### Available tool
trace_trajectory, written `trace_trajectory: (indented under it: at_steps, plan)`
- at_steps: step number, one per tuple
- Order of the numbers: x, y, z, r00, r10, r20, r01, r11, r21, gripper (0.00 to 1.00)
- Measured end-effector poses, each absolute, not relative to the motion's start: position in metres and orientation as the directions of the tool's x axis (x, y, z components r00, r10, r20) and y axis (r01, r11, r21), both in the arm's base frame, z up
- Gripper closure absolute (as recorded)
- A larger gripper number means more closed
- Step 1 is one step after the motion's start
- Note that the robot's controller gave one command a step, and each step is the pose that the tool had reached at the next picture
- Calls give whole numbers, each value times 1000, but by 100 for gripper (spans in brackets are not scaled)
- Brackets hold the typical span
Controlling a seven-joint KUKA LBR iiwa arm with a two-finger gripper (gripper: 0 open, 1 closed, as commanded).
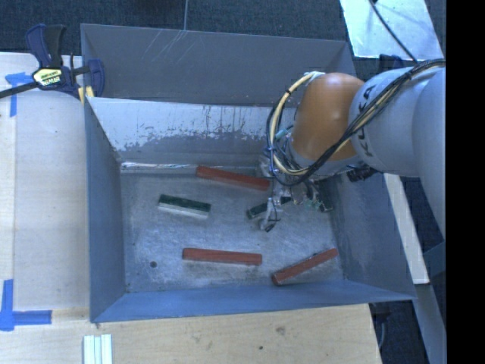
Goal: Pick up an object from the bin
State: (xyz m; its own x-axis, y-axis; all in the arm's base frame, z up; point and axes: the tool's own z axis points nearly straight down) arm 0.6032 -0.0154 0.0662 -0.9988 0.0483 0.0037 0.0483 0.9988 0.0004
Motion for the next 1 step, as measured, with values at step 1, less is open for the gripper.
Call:
trace_trajectory:
  at_steps: [1]
  plan:
    - [605, -18, 70, -999, 50, -3, 50, 999, 0, 100]
